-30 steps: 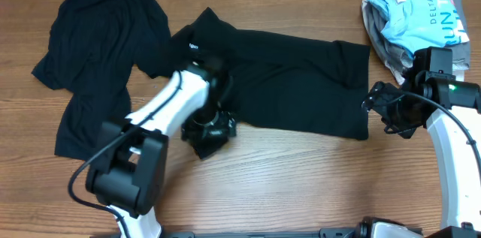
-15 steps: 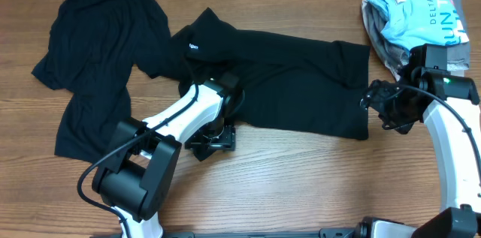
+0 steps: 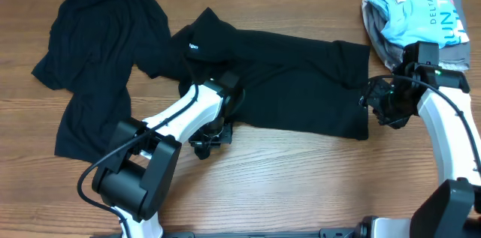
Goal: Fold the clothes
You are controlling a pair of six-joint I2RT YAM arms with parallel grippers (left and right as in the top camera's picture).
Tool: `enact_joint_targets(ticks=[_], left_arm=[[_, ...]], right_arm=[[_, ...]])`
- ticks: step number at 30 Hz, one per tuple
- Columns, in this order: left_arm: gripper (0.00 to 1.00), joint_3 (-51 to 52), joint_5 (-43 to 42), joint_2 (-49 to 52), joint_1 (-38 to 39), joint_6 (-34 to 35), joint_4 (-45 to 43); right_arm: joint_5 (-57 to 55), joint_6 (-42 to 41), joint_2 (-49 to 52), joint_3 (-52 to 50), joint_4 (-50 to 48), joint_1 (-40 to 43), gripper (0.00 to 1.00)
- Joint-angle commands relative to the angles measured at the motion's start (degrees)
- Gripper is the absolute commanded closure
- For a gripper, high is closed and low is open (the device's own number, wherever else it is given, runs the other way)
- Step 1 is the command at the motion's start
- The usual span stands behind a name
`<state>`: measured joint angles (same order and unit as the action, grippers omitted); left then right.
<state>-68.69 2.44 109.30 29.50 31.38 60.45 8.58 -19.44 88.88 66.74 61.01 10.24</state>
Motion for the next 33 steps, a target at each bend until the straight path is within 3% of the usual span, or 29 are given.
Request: enact_joint_targets(ticks=[1, 25, 33], left_arm=[[0.96, 0.35, 0.94, -0.28, -0.22, -1.77, -1.31], [0.96, 0.35, 1.14, -0.28, -2.60, -1.55, -3.74], [0.96, 0.35, 1.11, -0.28, -6.69, -1.51, -4.24]], right_arm=[[-0.15, -0.13, 1.38, -3.93, -2.32, -0.15, 0.40], [-6.67, -8.50, 1.68, -20.39, -18.86, -0.15, 0.50], [-7.52, -11.30, 1.90, -20.68, -20.13, -0.15, 0.60]])
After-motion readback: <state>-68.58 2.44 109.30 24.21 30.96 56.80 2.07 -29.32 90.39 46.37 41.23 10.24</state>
